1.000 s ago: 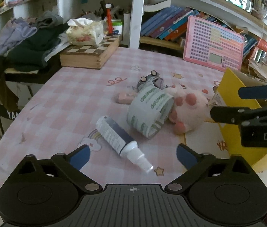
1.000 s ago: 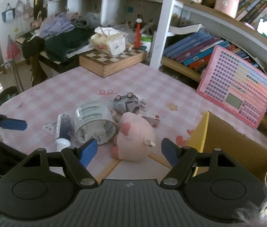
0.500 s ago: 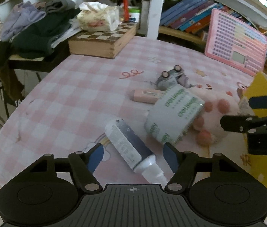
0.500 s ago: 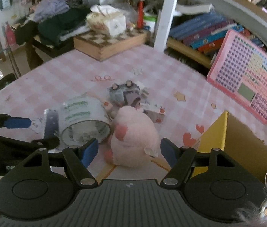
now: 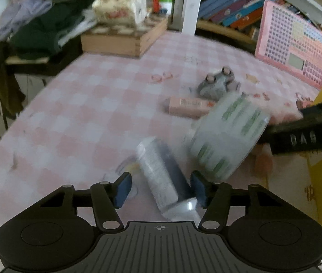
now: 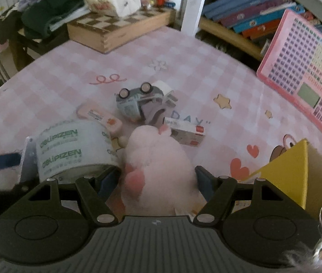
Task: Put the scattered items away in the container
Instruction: 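Grasp the pink plush pig with the right tool while the left tool grasps the spray bottle, then lift and carry the pig and spray bottle over the yellow box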
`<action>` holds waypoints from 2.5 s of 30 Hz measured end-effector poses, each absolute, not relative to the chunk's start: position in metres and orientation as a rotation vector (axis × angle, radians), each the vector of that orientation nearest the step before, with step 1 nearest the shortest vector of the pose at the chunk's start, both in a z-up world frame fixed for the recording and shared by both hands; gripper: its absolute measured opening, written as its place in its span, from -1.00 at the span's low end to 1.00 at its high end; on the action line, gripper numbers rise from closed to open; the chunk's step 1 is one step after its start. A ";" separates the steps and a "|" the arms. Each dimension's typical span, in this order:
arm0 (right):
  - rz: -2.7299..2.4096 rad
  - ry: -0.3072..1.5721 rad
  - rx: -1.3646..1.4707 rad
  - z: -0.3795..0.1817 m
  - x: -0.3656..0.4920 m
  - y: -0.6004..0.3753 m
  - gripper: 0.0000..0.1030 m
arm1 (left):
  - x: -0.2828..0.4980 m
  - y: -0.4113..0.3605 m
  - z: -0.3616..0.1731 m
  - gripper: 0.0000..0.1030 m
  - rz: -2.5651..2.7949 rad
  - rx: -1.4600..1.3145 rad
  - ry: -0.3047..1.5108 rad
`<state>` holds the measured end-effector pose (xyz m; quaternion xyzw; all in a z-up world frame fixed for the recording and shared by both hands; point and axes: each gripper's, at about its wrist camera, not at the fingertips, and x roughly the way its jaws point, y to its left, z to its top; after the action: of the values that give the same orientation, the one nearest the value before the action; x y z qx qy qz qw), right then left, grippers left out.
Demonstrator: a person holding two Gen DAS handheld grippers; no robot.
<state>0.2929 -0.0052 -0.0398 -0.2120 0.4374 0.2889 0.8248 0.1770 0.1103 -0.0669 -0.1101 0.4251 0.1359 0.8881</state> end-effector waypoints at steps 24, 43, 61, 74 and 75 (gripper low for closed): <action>0.501 0.792 -0.302 0.003 0.276 -0.054 0.09 | 0.149 0.125 -0.038 -0.41 0.267 -0.289 0.761; 0.544 0.915 -0.272 -0.030 0.251 -0.040 0.19 | 0.108 0.124 -0.028 -0.40 0.273 -0.308 0.733; 0.551 0.895 -0.374 -0.030 0.232 -0.045 0.20 | 0.097 0.120 -0.028 -0.40 0.252 -0.320 0.724; 0.494 0.840 -0.340 -0.022 0.224 -0.051 0.04 | 0.086 0.119 -0.020 -0.40 0.230 -0.307 0.703; 0.493 0.821 -0.340 -0.018 0.220 -0.053 0.04 | 0.085 0.118 -0.019 -0.40 0.224 -0.305 0.700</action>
<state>0.2205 -0.0527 -0.0177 -0.1626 0.3931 0.2361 0.8736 0.0851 0.1183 -0.0193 -0.1484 0.3407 0.1091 0.9220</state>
